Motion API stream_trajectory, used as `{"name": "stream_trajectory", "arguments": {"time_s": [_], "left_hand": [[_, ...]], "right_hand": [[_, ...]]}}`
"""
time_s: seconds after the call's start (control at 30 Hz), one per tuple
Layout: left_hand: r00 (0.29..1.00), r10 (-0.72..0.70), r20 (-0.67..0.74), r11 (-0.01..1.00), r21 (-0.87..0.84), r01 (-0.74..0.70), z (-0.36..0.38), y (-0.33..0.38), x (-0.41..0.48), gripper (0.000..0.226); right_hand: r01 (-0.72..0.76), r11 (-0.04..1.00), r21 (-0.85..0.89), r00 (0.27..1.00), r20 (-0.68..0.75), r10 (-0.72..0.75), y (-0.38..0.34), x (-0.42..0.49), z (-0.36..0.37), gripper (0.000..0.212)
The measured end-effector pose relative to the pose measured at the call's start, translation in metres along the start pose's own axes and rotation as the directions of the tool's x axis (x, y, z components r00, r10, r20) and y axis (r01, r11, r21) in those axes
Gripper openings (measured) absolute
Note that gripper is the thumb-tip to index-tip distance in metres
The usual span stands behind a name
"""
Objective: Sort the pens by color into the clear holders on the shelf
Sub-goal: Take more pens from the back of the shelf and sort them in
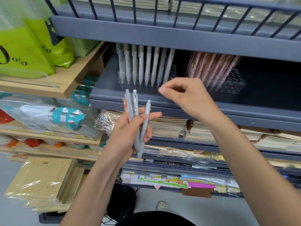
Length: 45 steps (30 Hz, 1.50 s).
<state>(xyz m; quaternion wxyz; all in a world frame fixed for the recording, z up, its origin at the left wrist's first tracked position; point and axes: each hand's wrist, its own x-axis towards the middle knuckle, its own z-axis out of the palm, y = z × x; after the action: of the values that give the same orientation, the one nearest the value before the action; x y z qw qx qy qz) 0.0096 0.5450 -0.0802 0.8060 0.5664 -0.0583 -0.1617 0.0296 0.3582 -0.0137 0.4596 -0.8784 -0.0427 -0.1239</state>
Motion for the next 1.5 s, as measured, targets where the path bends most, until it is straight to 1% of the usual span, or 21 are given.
{"name": "stream_trajectory", "arguments": {"time_s": [0.13,0.23,0.37,0.43,0.5,0.57,0.6,0.67,0.77,0.83,0.9,1.0,1.03,1.1,1.17,1.23,1.27,1.33,1.4,1.43,1.5], "left_hand": [[0.997,0.008,0.072,1.000,0.005,-0.009,0.013,0.000,0.002,0.018],[0.995,0.028,0.093,1.000,0.005,-0.028,0.022,-0.002,0.005,0.021],[0.991,0.050,0.121,0.999,0.001,-0.051,0.032,-0.007,0.010,0.015],[0.989,0.041,0.140,0.999,0.015,-0.043,0.034,-0.009,0.013,0.010],[0.988,0.032,0.148,0.998,0.040,-0.038,0.035,-0.010,0.016,0.010],[0.990,0.040,0.139,0.995,0.081,-0.051,0.036,-0.011,0.018,0.017],[0.990,0.048,0.131,0.992,0.107,-0.063,0.037,-0.013,0.019,0.023],[0.992,0.074,0.105,0.984,0.152,-0.090,0.038,-0.016,0.022,0.033],[0.994,0.100,0.045,0.987,0.121,-0.105,0.043,-0.014,0.025,0.026],[0.997,0.080,0.014,0.993,0.088,-0.080,0.045,-0.010,0.026,0.016],[0.998,0.058,-0.009,0.997,0.060,-0.057,0.042,-0.009,0.026,0.012],[0.999,0.036,-0.041,0.999,0.030,-0.035,0.032,-0.007,0.023,0.017],[0.998,0.028,-0.054,0.999,0.030,-0.026,0.029,-0.006,0.022,0.020],[0.997,-0.003,-0.076,1.000,0.022,0.005,0.021,-0.004,0.020,0.022],[0.996,-0.038,-0.080,0.998,-0.047,0.034,0.013,-0.001,0.019,0.021],[0.997,-0.057,-0.053,0.991,-0.122,0.050,0.006,0.001,0.017,0.020],[0.998,-0.054,-0.043,0.988,-0.147,0.047,0.003,0.002,0.016,0.022],[0.998,-0.046,-0.033,0.987,-0.157,0.040,-0.004,0.004,0.013,0.029],[0.999,-0.043,-0.032,0.992,-0.118,0.039,-0.010,0.006,0.009,0.029],[0.999,-0.040,-0.034,0.995,-0.091,0.036,-0.013,0.007,0.008,0.025],[0.999,-0.018,-0.044,0.998,-0.064,0.015,-0.017,0.008,0.005,0.011]], "right_hand": [[-0.063,0.997,0.038,0.981,0.184,0.055,0.000,-0.009,-0.007,0.012],[-0.095,0.992,0.086,0.972,0.223,0.074,0.005,-0.011,-0.012,0.007],[-0.170,0.966,0.194,0.960,0.253,0.119,0.013,-0.016,-0.022,0.006],[-0.212,0.934,0.287,0.968,0.192,0.160,0.016,-0.015,-0.029,0.006],[-0.219,0.887,0.407,0.973,0.027,0.228,0.019,-0.012,-0.036,0.007],[-0.176,0.851,0.495,0.949,-0.143,0.280,0.019,-0.010,-0.042,0.007],[-0.157,0.839,0.521,0.939,-0.185,0.291,0.019,-0.009,-0.044,0.007],[-0.145,0.838,0.527,0.945,-0.176,0.275,0.020,-0.011,-0.044,0.010],[-0.146,0.873,0.466,0.985,-0.010,0.170,0.022,-0.016,-0.040,0.008],[-0.132,0.878,0.459,0.990,0.018,0.139,0.023,-0.015,-0.039,0.009],[-0.066,0.882,0.467,0.975,-0.159,0.157,0.021,-0.008,-0.042,0.008],[0.028,0.930,0.367,0.833,-0.523,0.181,0.019,0.000,-0.046,0.022],[0.036,0.950,0.311,0.793,-0.587,0.162,0.018,0.002,-0.043,0.029],[0.022,0.985,0.168,0.762,-0.642,0.093,0.014,0.005,-0.034,0.042],[0.008,1.000,0.016,0.765,-0.644,0.004,0.011,0.011,-0.021,0.039],[0.019,0.999,-0.044,0.782,-0.622,-0.043,0.013,0.022,-0.011,0.012],[0.029,0.998,-0.047,0.796,-0.603,-0.052,0.015,0.028,-0.009,0.009],[0.007,0.992,-0.123,0.823,-0.563,-0.075,0.018,0.039,-0.007,0.017],[-0.085,0.959,-0.271,0.839,-0.538,-0.077,0.019,0.051,-0.008,0.023],[-0.122,0.933,-0.339,0.844,-0.530,-0.082,0.018,0.056,-0.008,0.025],[-0.147,0.921,-0.361,0.871,-0.488,-0.052,0.014,0.066,-0.007,0.026]]}}
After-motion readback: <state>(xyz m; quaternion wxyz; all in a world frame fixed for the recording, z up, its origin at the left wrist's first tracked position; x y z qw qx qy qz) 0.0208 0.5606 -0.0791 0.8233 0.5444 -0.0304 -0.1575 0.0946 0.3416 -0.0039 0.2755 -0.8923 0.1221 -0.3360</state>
